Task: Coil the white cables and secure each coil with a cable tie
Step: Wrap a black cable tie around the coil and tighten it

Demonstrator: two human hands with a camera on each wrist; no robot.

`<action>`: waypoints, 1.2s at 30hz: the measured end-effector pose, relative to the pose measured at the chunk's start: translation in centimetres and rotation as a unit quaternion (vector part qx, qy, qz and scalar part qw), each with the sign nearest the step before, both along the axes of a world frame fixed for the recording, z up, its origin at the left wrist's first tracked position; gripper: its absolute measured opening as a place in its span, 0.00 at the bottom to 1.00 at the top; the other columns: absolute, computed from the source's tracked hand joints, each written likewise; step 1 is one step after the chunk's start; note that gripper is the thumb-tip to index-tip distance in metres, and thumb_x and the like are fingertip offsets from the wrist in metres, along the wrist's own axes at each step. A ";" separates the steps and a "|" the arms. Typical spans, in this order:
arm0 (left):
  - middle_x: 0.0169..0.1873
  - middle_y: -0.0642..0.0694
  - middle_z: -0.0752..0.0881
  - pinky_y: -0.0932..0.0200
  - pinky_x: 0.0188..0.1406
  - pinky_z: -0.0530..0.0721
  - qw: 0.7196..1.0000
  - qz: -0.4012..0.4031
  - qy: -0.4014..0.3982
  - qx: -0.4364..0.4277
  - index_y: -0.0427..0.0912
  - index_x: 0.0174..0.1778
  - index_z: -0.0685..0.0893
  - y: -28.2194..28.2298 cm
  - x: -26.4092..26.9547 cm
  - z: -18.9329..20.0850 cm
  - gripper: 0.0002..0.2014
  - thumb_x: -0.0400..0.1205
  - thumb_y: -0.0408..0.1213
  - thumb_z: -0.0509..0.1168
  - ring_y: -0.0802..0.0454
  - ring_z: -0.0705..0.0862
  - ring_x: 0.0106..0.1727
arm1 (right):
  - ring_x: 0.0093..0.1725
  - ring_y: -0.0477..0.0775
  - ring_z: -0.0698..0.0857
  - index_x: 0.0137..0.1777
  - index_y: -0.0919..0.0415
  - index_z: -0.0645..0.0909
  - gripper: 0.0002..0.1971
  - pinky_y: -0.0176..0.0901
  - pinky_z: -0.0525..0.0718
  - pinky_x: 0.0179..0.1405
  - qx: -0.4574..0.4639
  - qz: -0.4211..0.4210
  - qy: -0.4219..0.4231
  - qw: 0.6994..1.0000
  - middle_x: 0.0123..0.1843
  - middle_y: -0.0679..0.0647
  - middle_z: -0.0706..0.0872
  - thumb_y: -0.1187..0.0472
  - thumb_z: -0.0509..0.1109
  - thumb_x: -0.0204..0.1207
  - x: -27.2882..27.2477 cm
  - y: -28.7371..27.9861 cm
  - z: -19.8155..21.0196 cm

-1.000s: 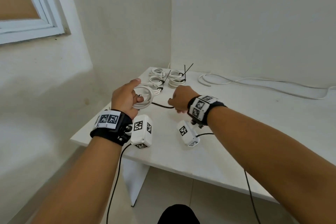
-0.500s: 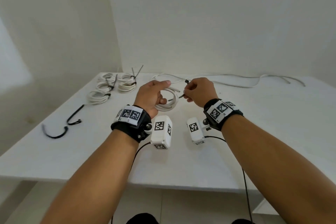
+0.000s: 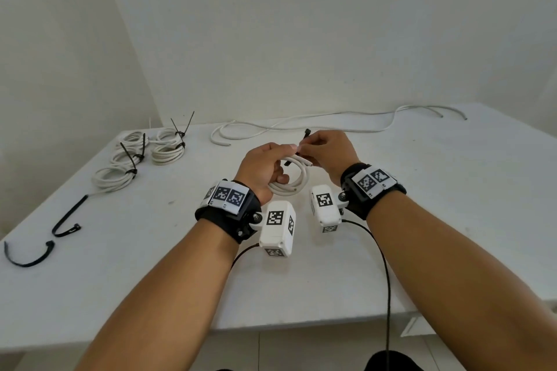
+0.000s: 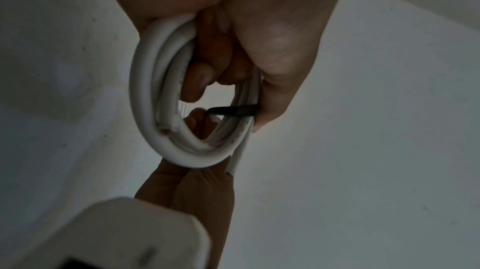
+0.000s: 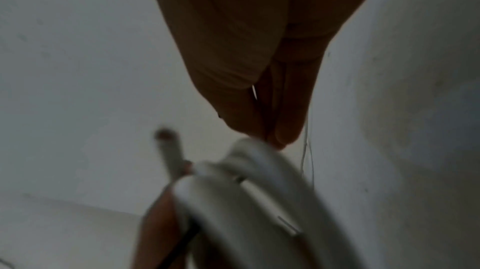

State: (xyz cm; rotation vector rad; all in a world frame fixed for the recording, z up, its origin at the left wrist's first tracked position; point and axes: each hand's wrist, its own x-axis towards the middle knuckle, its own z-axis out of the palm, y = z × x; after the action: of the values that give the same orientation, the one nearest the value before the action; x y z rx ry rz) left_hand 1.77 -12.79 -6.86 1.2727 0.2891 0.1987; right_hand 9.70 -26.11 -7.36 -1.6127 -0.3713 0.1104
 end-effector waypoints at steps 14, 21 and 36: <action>0.23 0.45 0.66 0.62 0.18 0.70 0.998 0.003 0.063 -0.028 0.37 0.30 0.84 1.1 0.1 -2.1 0.13 0.80 0.36 0.68 0.51 0.65 0.20 | 0.28 0.52 0.83 0.46 0.63 0.80 0.09 0.39 0.82 0.26 -0.021 0.103 0.062 0.992 0.38 0.60 0.86 0.77 0.72 0.73 -0.5 1.8 0.3; 0.27 0.43 0.67 0.61 0.20 0.75 0.996 0.014 0.079 0.048 0.37 0.36 0.82 1.7 0.3 -1.9 0.08 0.78 0.37 0.71 0.49 0.66 0.26 | 0.31 0.58 0.89 0.43 0.62 0.80 0.09 0.45 0.85 0.30 -0.063 0.060 -0.008 0.996 0.41 0.65 0.88 0.75 0.74 0.72 -0.9 1.9 0.8; 0.15 0.48 0.69 0.58 0.24 0.73 0.982 0.181 0.049 -0.032 0.41 0.27 0.77 3.6 0.5 -1.2 0.14 0.76 0.35 0.72 0.49 0.69 0.14 | 0.31 0.39 0.74 0.45 0.49 0.84 0.10 0.35 0.75 0.36 -0.258 0.129 -0.243 0.926 0.37 0.42 0.80 0.53 0.83 0.69 -2.9 1.1 2.4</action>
State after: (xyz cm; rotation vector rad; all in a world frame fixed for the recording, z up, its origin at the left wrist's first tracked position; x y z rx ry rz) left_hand 2.23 -9.18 -8.10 1.1604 0.6080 0.4348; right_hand 6.77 -25.01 -5.00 -2.1019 -1.0065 0.0032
